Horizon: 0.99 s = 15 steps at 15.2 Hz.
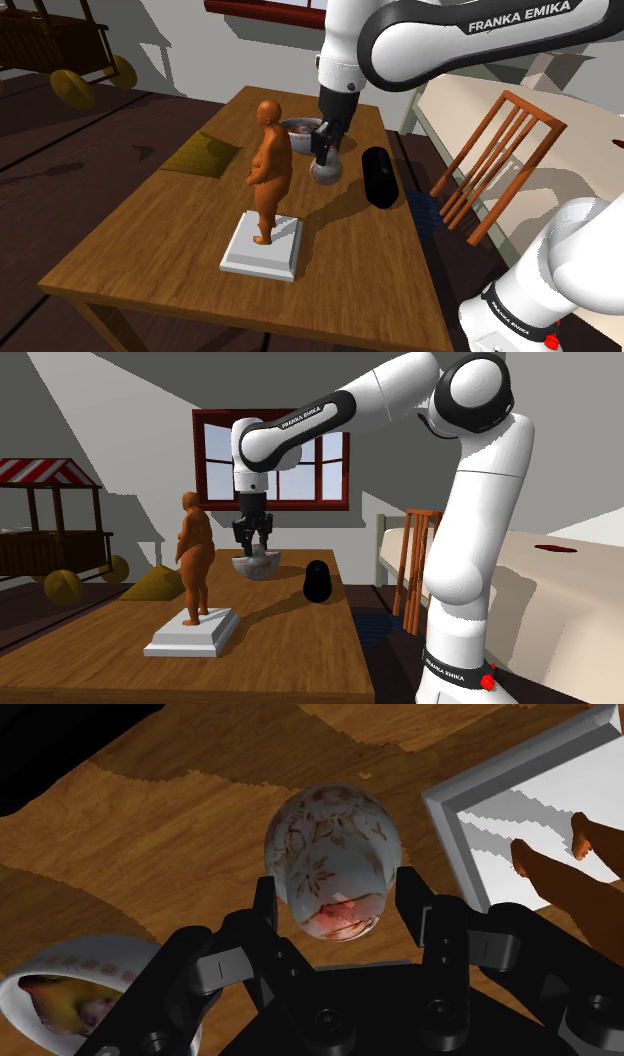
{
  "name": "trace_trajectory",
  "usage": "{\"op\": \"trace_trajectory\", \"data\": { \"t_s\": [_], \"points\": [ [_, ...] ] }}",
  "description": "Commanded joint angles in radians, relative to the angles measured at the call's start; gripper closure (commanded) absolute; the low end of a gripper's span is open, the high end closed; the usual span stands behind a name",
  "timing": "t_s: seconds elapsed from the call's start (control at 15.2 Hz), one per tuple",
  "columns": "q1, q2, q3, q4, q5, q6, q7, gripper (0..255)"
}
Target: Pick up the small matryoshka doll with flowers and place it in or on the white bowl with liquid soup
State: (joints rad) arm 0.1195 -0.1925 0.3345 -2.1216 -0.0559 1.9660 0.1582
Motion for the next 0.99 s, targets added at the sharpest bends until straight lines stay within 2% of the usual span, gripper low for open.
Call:
{"op": "trace_trajectory", "data": {
  "t_s": [0.0, 0.73, 0.92],
  "points": [
    [-0.001, -0.004, -0.003, 0.026, 0.002, -0.029, -0.006, 255],
    [-0.003, -0.015, -0.007, 0.154, 0.007, -0.167, -0.021, 255],
    [-0.029, 0.054, -0.034, 0.233, -0.018, -0.176, -0.066, 255]
  ]
}}
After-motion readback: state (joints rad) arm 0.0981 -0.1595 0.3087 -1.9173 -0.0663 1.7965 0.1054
